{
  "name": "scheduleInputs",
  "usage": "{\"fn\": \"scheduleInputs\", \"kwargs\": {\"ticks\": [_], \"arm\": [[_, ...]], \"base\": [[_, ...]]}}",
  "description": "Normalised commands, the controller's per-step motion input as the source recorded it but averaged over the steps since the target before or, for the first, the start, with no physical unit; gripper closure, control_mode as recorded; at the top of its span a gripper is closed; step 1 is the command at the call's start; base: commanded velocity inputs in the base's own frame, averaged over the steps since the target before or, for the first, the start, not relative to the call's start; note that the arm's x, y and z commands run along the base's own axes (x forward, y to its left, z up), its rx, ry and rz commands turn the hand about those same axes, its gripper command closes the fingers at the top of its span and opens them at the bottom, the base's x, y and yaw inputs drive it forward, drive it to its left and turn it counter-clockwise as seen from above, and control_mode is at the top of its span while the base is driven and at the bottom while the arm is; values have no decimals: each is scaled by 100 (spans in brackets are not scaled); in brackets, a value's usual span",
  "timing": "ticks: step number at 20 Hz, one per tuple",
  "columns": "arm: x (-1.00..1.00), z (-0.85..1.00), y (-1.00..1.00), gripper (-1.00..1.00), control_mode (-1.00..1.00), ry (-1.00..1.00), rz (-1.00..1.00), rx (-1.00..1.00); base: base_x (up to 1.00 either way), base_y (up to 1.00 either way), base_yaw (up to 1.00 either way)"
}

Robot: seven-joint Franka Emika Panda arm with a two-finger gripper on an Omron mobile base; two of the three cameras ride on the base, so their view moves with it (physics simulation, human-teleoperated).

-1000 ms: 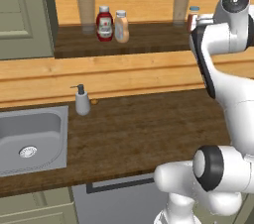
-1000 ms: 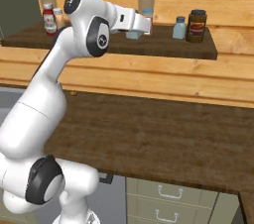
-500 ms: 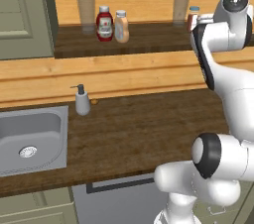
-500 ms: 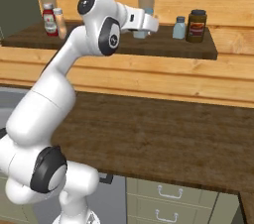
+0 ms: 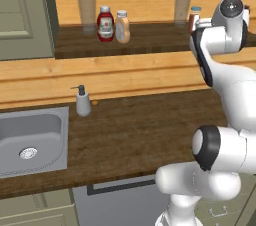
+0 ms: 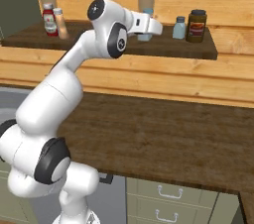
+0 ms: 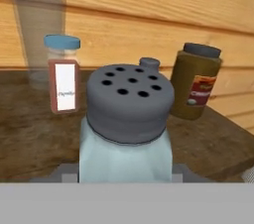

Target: Put the shaker and condiment bottle from the counter next to their counterparts in the cabinet.

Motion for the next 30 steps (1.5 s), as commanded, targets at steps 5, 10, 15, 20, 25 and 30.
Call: {"fn": "scheduleInputs", "kwargs": {"ticks": [5,10,15,20,25,30], "arm": [[34,-14,-14,100,-100,0,0,0],[31,-15,-6,100,-100,0,0,0],[35,-15,-8,100,-100,0,0,0],[33,-9,-17,100,-100,0,0,0],[34,-4,-15,100,-100,0,0,0],[28,-9,-15,100,-100,0,0,0]], "base": [[0,0,0],[0,0,0],[0,0,0],[0,0,0],[0,0,0],[0,0,0]]}}
